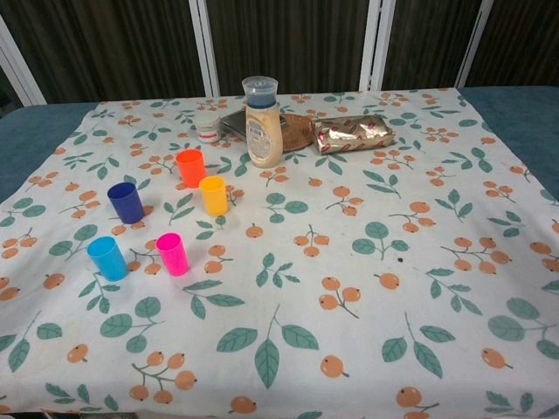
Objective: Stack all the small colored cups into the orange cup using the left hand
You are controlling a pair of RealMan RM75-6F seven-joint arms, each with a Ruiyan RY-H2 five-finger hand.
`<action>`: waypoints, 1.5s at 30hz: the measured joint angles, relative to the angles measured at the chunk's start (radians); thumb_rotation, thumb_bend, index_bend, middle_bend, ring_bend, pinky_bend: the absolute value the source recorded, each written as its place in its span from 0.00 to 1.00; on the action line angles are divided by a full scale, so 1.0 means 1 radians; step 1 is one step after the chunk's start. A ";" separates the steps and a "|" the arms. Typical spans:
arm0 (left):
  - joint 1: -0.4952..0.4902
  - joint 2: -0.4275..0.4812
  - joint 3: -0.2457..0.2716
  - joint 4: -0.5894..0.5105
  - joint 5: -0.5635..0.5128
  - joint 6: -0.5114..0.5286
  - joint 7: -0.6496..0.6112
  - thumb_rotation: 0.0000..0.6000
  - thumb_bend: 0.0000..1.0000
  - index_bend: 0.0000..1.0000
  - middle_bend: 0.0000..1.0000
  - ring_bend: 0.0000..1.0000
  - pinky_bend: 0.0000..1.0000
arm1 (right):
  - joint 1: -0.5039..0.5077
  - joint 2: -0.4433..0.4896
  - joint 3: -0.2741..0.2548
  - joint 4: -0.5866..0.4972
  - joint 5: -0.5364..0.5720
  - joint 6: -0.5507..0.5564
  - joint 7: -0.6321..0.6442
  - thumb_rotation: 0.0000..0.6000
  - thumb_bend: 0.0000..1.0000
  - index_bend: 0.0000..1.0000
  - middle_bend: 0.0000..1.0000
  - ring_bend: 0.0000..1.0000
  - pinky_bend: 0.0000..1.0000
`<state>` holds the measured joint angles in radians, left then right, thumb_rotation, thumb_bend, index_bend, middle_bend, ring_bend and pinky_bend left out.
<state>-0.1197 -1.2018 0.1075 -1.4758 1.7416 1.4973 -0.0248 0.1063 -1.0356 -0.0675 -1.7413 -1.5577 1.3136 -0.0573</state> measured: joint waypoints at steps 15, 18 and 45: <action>-0.118 -0.161 -0.151 -0.027 -0.071 -0.050 -0.121 1.00 0.40 0.15 1.00 1.00 1.00 | -0.001 -0.002 0.008 0.001 0.016 0.000 0.003 1.00 0.19 0.00 0.00 0.00 0.00; -0.180 -0.163 -0.189 -0.063 -0.165 -0.188 -0.130 1.00 0.38 0.11 1.00 1.00 1.00 | -0.001 -0.008 0.012 0.004 0.020 0.003 -0.001 1.00 0.19 0.00 0.00 0.00 0.00; -0.521 -0.416 -0.387 0.241 -0.782 -0.602 0.164 1.00 0.36 0.35 1.00 1.00 1.00 | -0.001 -0.006 0.036 0.017 0.071 -0.002 0.006 1.00 0.19 0.00 0.00 0.00 0.00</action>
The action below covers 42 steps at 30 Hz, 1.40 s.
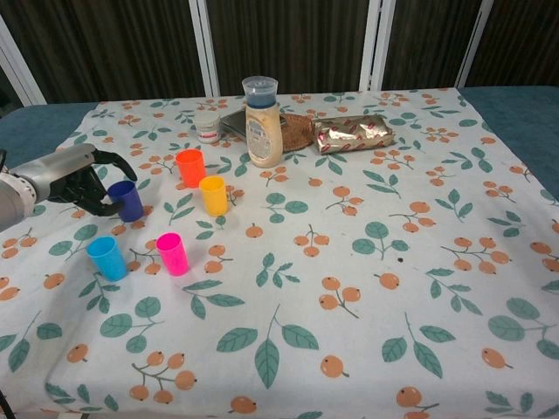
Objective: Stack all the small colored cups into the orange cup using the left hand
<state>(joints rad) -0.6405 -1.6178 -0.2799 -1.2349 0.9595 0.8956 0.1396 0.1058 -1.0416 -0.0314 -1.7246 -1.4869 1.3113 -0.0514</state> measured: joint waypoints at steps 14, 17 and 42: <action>-0.006 -0.021 -0.003 0.035 0.027 0.018 -0.056 1.00 0.35 0.51 1.00 1.00 1.00 | -0.003 0.002 0.000 0.000 -0.002 0.004 0.005 1.00 0.19 0.00 0.00 0.00 0.00; -0.010 -0.016 -0.027 0.024 0.031 0.037 -0.073 1.00 0.35 0.51 1.00 1.00 1.00 | -0.003 0.004 -0.001 0.000 -0.004 0.003 0.008 1.00 0.19 0.00 0.00 0.00 0.00; -0.172 -0.155 -0.156 0.186 -0.048 0.084 -0.024 1.00 0.36 0.49 1.00 1.00 1.00 | 0.000 0.010 0.010 0.001 0.016 -0.003 0.026 1.00 0.19 0.00 0.00 0.00 0.00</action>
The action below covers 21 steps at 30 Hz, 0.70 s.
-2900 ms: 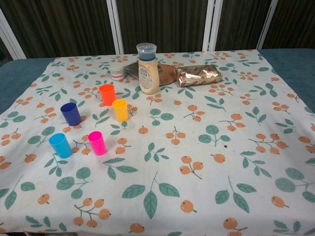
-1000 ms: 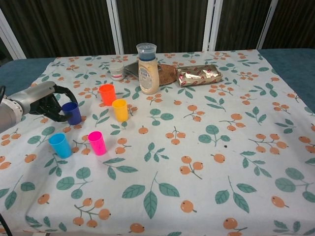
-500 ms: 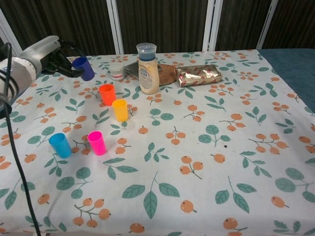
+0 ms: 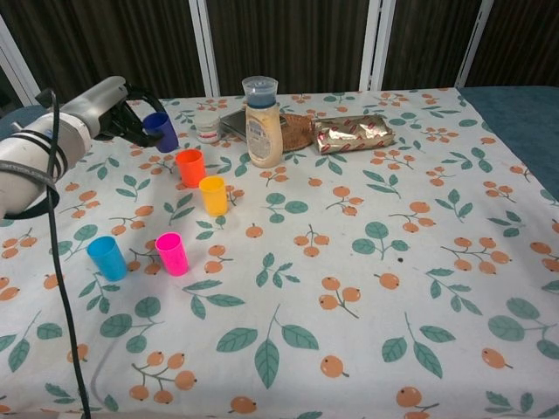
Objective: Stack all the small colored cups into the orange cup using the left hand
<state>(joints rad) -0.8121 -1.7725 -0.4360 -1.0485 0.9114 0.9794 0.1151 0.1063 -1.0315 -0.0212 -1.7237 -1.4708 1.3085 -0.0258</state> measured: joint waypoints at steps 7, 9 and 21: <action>-0.016 -0.035 0.010 0.037 0.012 -0.005 -0.012 1.00 0.36 0.49 1.00 1.00 1.00 | 0.001 -0.001 0.000 0.001 0.003 -0.005 -0.003 1.00 0.19 0.00 0.00 0.00 0.00; -0.020 -0.045 0.011 0.047 0.010 -0.009 -0.011 1.00 0.36 0.49 1.00 1.00 1.00 | 0.001 0.000 0.001 0.001 0.002 -0.003 -0.002 1.00 0.19 0.00 0.00 0.00 0.00; -0.039 -0.084 0.016 0.094 0.009 -0.020 0.007 1.00 0.37 0.41 1.00 1.00 1.00 | -0.001 0.005 0.003 0.003 0.004 0.001 0.010 1.00 0.19 0.00 0.00 0.00 0.00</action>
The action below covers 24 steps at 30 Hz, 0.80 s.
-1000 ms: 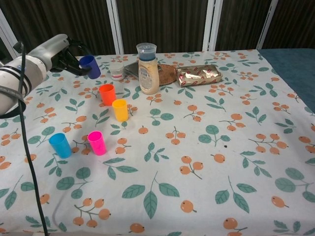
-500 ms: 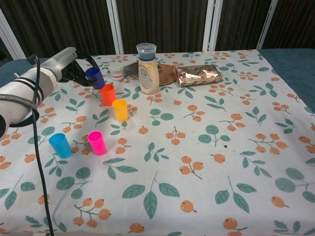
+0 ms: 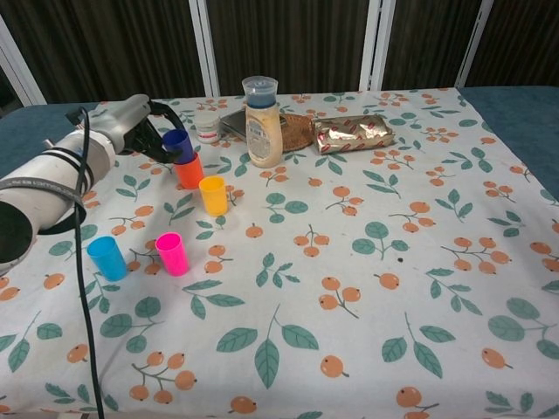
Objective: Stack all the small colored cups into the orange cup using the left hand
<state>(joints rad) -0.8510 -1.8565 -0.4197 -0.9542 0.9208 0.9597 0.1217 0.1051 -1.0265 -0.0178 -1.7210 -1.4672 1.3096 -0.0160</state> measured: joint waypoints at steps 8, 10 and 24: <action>0.009 0.028 0.014 -0.053 -0.008 -0.025 0.027 1.00 0.37 0.00 1.00 1.00 1.00 | 0.000 -0.001 -0.002 0.001 -0.004 -0.002 -0.001 1.00 0.19 0.00 0.00 0.00 0.00; 0.015 0.041 0.018 -0.086 -0.006 -0.025 0.031 1.00 0.36 0.00 1.00 1.00 1.00 | 0.001 -0.002 -0.003 0.000 -0.005 -0.003 -0.003 1.00 0.19 0.00 0.00 0.00 0.00; 0.101 0.150 0.097 -0.437 0.046 0.022 0.024 1.00 0.36 0.21 1.00 1.00 1.00 | -0.002 0.004 -0.014 -0.005 -0.033 0.003 0.012 1.00 0.19 0.00 0.00 0.00 0.00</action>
<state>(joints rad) -0.7498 -1.7062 -0.3224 -1.3908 0.9672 0.9820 0.1458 0.1034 -1.0222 -0.0318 -1.7263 -1.5006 1.3124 -0.0035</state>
